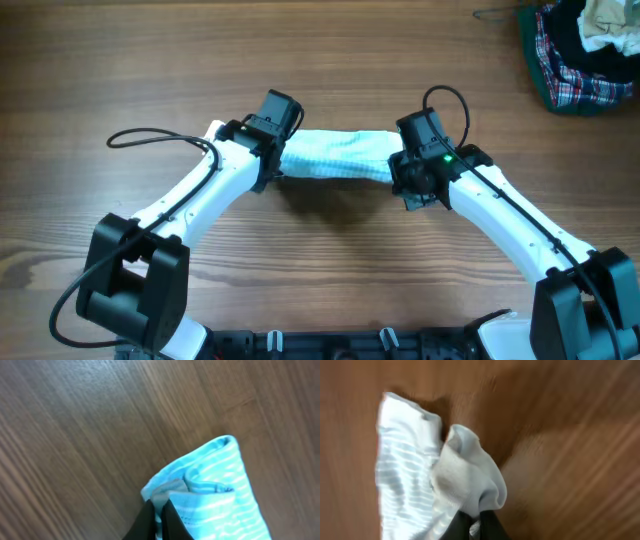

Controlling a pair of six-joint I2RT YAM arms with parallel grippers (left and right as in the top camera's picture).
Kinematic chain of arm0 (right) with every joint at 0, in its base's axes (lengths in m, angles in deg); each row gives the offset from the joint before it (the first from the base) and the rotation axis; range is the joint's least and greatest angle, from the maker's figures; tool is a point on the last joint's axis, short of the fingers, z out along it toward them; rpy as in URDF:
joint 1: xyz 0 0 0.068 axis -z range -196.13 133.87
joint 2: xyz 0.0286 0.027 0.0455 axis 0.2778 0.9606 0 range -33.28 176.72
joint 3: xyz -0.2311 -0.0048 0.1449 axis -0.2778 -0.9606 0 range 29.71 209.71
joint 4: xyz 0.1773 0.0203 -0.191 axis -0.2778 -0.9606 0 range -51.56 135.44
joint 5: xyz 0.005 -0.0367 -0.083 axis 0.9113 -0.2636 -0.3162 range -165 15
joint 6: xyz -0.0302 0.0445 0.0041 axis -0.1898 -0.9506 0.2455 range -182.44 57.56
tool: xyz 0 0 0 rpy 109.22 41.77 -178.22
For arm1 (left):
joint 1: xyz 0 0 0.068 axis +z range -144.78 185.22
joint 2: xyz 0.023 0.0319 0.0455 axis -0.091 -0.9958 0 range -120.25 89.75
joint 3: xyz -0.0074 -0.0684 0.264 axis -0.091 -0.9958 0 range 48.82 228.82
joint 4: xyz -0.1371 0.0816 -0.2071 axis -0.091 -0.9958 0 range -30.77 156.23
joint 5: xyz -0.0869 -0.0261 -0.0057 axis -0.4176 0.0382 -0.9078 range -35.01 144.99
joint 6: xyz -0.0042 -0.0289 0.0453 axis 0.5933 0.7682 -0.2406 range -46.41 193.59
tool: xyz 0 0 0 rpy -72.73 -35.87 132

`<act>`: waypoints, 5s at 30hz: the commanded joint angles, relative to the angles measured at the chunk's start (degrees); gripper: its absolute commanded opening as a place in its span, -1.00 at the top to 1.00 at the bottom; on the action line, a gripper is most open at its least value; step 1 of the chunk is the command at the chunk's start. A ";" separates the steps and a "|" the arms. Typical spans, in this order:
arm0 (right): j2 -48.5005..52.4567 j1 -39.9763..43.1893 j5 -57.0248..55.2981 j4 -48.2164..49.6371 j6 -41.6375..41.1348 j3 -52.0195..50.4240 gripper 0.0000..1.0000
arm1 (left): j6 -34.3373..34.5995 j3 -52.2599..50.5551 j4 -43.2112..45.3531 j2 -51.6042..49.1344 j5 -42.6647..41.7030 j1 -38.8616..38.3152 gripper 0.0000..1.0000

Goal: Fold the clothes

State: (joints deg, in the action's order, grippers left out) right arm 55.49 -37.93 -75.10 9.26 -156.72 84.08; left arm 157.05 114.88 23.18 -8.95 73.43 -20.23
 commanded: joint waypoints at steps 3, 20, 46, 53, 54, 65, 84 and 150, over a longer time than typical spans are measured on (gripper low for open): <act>0.28 0.55 -5.44 3.61 -1.55 1.07 0.91 | 1.01 -0.37 2.01 1.07 3.13 0.55 0.92; 4.87 0.55 -3.61 3.06 0.15 1.14 0.91 | 0.98 -0.37 4.52 -3.65 5.92 0.55 0.92; 4.46 3.69 6.23 -11.98 -24.37 9.07 0.91 | 1.01 -0.37 2.32 -3.65 5.86 0.52 0.92; 4.52 5.40 6.10 -8.46 -17.51 9.07 0.91 | 1.01 -0.37 2.36 -3.65 5.86 0.52 0.92; 4.57 5.40 5.68 -7.80 -17.35 9.07 0.91 | 1.01 -0.37 2.36 -3.65 5.88 0.52 0.92; 8.07 5.40 5.99 -11.61 -24.35 9.07 0.91 | 3.04 -0.37 3.30 -4.92 5.88 0.52 0.92; 14.38 5.38 0.33 18.51 5.14 9.05 0.49 | 3.76 -0.37 12.22 -9.86 5.68 0.55 -0.40; 13.42 5.14 2.67 3.54 41.62 8.96 0.91 | 3.58 -0.37 7.65 -9.86 5.64 1.99 -0.24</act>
State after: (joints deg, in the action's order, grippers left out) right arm 70.33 -32.80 -73.26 14.96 -113.51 92.23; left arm 160.74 114.88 31.08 -18.04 77.88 -18.44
